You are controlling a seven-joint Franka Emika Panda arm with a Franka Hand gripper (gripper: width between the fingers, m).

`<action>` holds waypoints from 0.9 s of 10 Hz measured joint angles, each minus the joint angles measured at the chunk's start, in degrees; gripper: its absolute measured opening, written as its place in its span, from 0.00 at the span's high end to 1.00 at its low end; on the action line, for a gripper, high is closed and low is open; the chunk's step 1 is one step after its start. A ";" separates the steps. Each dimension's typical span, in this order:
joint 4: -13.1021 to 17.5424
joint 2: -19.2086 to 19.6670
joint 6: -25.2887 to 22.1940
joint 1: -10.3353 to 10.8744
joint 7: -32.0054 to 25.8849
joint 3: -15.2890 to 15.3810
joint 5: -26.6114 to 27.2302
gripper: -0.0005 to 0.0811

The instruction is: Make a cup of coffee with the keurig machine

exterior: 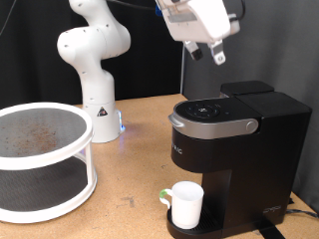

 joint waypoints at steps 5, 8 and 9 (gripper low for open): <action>-0.97 4.30 1.83 0.05 -2.08 0.33 -2.00 0.13; -2.94 4.55 2.31 0.10 -4.44 0.32 0.05 0.55; -3.43 4.96 2.31 0.13 -4.54 0.34 0.40 0.55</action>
